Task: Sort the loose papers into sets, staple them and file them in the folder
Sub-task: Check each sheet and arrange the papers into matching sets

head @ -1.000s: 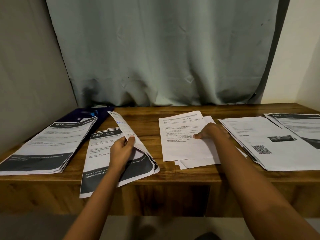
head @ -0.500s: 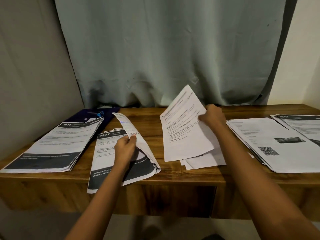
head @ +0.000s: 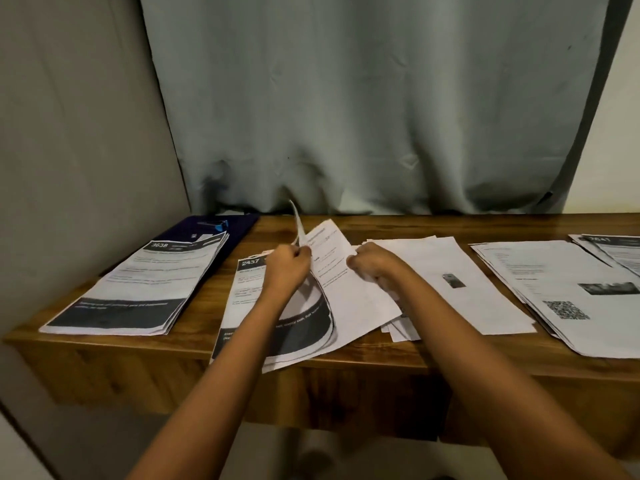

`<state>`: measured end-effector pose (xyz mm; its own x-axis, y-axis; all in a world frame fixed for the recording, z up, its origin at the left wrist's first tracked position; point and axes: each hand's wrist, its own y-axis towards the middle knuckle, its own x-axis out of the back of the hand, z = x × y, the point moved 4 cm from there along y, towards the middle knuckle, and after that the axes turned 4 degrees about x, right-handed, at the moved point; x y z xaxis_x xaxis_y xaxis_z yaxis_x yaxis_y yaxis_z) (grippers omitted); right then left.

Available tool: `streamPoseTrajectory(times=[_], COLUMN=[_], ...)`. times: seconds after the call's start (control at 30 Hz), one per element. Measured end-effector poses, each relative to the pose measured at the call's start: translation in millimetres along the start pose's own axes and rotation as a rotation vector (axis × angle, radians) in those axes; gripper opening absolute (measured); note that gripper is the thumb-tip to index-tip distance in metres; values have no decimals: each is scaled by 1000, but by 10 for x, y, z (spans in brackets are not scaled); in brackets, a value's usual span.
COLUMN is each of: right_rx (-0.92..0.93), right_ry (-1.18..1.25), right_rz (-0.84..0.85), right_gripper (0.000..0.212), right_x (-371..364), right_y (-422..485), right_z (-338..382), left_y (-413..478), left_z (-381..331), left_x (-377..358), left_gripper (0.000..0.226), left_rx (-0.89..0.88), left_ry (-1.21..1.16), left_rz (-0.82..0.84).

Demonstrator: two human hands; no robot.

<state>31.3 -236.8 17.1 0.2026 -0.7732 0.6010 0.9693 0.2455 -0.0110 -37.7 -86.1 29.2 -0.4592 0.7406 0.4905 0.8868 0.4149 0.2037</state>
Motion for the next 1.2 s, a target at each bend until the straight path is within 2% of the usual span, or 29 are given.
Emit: streamPoseTrajectory(times=[0.07,0.1,0.17,0.27,0.4,0.57,0.67,0.8,0.9,1.0,1.07,1.2], right_rx=[-39,-69,-131,-173,-142,-157,-82,17,139,276,358,445], right_ry=[60,109,187,307,413,451,403,508,697,813,831,720], right_rz=[-4,-7,-6,36,95,98,38,2,-30,-81,-115,-196], right_gripper=[38,43,55,58,48,55,58,42,41,40,42,38], right_x=[-93,-127,-175,-224,-265,-369,-397,-288,-120,33,106,154], right_y=[4,-10,-24,-10,-75,-80,-64,-65,-39,-10,1,45], right_z=[-20,-34,-70,-105,-62,-26,-47,-20,104,275,404,561], left_y=[-30,-43,-20,81,77,130,191,221,269,383,468,649], left_z=[52,94,232,585,773,762,810,808,646,410,236,108], left_x=[-105,-101,29,265,307,200,219,377,556,726,848,985], left_gripper=[38,42,49,57,70,73,72,72,63,62,54,48], left_rx=[54,68,45,127,371,403,394,347,200,73,-16,-174], left_ry=[-63,-80,47,434,525,580,495,191,7,-246,-358,-378], left_rz=[125,129,-3,-178,-67,25,30,-47,-167,-160,-114,-103])
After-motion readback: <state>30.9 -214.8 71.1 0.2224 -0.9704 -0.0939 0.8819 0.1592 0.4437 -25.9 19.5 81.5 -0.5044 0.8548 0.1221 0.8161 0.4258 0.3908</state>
